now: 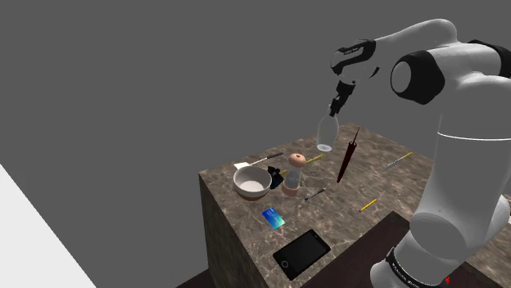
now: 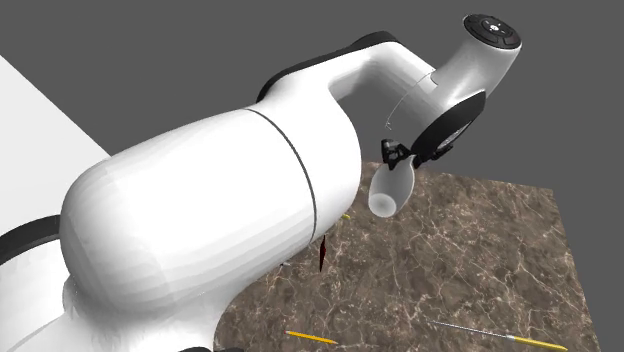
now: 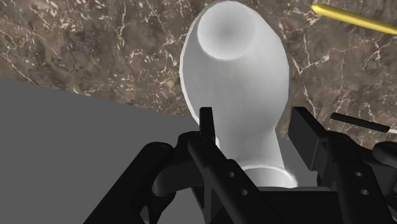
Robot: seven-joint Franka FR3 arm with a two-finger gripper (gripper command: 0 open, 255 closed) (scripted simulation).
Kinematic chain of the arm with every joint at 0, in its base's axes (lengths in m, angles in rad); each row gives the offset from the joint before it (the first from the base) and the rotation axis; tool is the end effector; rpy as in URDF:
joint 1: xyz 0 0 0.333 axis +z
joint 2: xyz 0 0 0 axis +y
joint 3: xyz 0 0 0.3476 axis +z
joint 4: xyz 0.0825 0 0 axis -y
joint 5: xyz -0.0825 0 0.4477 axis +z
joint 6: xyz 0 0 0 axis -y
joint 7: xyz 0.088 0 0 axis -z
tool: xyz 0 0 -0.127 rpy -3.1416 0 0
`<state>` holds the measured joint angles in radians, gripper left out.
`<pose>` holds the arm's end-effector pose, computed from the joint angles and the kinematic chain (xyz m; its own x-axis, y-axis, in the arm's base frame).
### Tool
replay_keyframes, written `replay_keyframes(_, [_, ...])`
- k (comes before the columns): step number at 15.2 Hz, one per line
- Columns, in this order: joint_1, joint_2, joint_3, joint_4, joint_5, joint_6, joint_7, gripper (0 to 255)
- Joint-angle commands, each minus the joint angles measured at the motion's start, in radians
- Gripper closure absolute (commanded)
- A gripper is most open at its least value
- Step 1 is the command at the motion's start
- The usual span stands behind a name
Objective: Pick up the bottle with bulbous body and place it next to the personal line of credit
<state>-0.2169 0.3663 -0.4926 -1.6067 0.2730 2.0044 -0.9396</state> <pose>0.5953 -0.4333 0.4318 0.9809 0.1579 0.1135 0.1577 -0.9874 0.0106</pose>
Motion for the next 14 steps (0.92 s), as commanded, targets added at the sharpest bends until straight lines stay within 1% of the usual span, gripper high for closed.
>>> replay_keyframes(1, [-0.001,-0.006,-0.002,0.022,-0.005,-0.026,0.004,255])
replay_keyframes(9, [-0.006,-0.018,-0.008,0.103,-0.017,-0.117,0.019,255])
replay_keyframes(14, [0.099,-0.198,-0.003,-0.07,-0.113,-0.093,0.13,255])
